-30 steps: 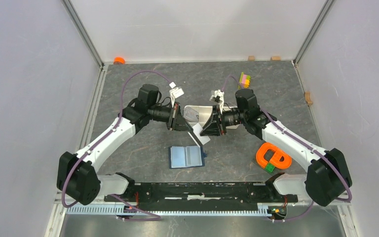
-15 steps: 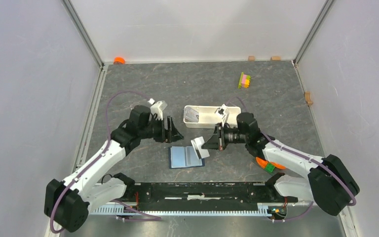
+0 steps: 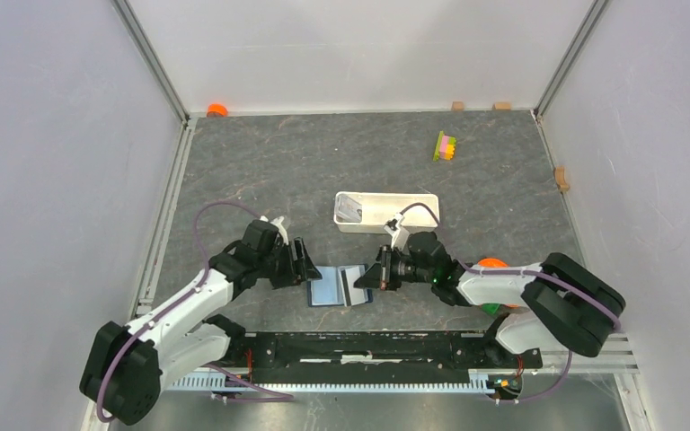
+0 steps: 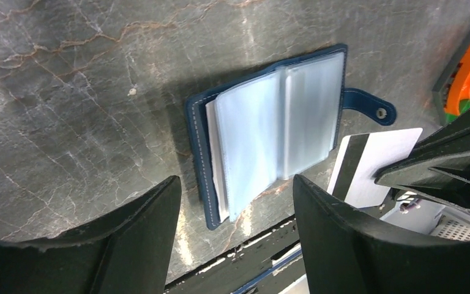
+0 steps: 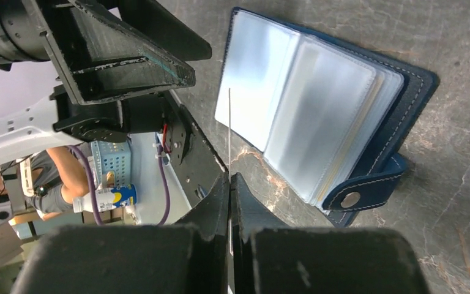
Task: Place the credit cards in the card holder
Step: Insert the credit card into the card holder.
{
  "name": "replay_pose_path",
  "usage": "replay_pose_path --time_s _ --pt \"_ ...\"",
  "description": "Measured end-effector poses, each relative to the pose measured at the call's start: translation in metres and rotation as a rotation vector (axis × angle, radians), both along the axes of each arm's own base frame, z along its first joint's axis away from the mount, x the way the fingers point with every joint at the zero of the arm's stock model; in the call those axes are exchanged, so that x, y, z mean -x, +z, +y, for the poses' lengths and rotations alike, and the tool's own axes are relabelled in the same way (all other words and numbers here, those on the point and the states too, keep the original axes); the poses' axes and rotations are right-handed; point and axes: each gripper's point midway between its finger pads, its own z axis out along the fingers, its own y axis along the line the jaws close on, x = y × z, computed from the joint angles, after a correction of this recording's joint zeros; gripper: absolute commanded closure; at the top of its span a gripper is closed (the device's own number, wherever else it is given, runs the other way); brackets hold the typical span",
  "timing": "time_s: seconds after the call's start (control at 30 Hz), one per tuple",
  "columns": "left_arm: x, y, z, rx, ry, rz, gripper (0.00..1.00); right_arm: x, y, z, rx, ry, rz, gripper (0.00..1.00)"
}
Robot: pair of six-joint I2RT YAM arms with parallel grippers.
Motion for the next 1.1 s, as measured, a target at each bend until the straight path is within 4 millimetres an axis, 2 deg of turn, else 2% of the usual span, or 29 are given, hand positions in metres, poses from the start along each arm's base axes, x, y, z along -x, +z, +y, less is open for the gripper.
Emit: replay_pose_path --time_s 0.2,0.43,0.73,0.87,0.93,1.1 --pt "0.004 -0.021 0.001 -0.022 0.007 0.060 0.32 0.000 -0.022 0.004 0.046 -0.046 0.051 1.00" --pt "0.003 -0.032 -0.001 -0.029 0.002 0.085 0.37 0.000 -0.040 0.007 0.087 -0.077 0.084 1.00" --pt "-0.003 -0.039 -0.011 0.004 -0.022 0.089 0.63 -0.004 -0.051 0.008 0.102 -0.118 0.112 1.00" --pt "-0.005 -0.044 -0.012 0.002 -0.031 0.096 0.88 -0.008 -0.054 0.008 0.103 -0.138 0.117 1.00" --pt "-0.005 -0.046 -0.014 0.006 -0.037 0.103 0.96 -0.009 -0.055 0.010 0.102 -0.142 0.121 1.00" --pt "-0.006 -0.046 -0.022 0.041 -0.066 0.105 0.98 -0.011 -0.057 0.011 0.104 -0.151 0.127 1.00"
